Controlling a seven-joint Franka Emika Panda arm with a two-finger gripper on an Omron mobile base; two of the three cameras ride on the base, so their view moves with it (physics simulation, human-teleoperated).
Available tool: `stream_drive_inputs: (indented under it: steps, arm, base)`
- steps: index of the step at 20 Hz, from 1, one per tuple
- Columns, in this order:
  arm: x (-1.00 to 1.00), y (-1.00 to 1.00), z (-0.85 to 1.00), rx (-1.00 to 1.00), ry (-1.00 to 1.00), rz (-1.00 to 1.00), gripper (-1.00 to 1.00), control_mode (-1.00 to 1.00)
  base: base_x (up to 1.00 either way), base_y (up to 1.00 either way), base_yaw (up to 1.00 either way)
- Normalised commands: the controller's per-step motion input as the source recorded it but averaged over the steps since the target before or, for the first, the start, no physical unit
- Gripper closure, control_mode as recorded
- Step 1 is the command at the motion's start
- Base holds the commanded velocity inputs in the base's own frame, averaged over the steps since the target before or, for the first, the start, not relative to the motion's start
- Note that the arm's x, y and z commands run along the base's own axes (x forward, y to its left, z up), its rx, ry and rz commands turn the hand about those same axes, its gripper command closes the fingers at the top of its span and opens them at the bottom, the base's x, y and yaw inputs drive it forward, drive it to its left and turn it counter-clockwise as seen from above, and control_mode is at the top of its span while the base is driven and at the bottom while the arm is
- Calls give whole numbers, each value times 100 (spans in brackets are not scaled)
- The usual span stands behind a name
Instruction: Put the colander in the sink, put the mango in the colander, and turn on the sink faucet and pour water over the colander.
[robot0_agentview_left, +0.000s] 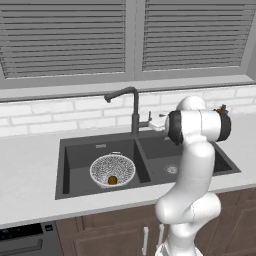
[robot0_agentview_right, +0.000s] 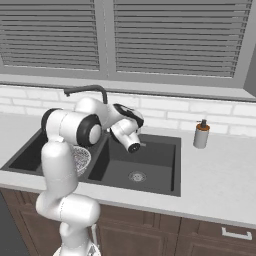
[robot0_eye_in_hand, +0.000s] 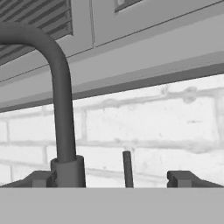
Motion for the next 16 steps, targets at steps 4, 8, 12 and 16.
stream_drive_inputs:
  steps: [4, 8, 12, 16]
  arm:
    - [44, 1, -31, 1, 0, 0, -100, -100]
    - [48, 0, -26, 2, 0, 0, -100, -100]
    - [53, 0, -21, 3, 0, 0, -100, -100]
    - [56, 0, -17, 5, 0, 0, -100, -100]
  base:
    - [0, 0, 0]
    - [0, 0, 0]
    - [0, 0, 0]
    - [0, 0, 0]
